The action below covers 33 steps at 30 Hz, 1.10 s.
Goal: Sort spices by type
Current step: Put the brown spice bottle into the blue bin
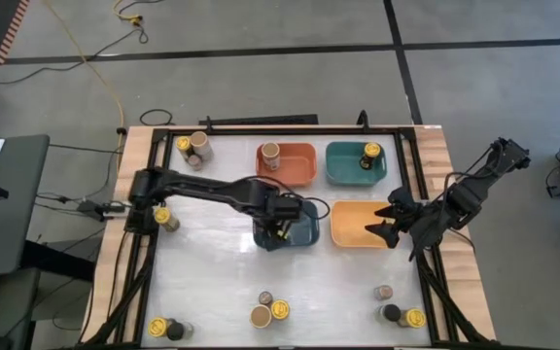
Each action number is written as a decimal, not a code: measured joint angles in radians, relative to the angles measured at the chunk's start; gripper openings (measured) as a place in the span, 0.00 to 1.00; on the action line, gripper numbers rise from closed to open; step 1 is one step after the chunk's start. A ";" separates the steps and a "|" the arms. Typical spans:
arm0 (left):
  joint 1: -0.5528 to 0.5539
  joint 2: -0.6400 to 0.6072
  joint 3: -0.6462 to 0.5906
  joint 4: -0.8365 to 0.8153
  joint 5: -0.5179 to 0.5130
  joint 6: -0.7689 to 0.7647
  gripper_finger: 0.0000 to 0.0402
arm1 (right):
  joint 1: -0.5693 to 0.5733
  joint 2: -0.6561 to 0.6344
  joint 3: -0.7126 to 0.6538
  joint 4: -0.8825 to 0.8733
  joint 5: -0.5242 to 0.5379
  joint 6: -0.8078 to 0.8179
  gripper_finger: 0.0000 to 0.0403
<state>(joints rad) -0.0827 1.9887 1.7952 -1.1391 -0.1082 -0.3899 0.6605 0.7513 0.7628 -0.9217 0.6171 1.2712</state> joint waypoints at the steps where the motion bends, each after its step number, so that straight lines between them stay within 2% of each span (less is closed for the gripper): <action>1: 0.004 0.019 0.000 0.003 0.012 -0.006 0.49 | 0.000 0.000 0.000 0.000 -0.008 -0.008 0.90; 8: 0.047 0.131 0.001 0.043 0.099 -0.057 0.49 | 0.000 0.000 0.000 0.001 -0.047 -0.075 0.90; 11: 0.065 0.154 0.001 0.039 0.102 -0.091 0.49 | 0.000 0.000 0.000 -0.001 -0.056 -0.078 0.90; 23: 0.094 0.157 0.001 0.035 0.125 -0.229 0.49 | 0.000 0.000 -0.001 -0.001 -0.081 -0.117 0.90; 33: 0.096 0.157 0.001 0.047 0.131 -0.271 0.51 | 0.000 0.000 -0.001 -0.001 -0.081 -0.122 0.90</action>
<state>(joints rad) 0.0135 2.1456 1.7958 -1.0920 0.0232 -0.6606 0.6605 0.7513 0.7620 -0.9230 0.5362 1.1492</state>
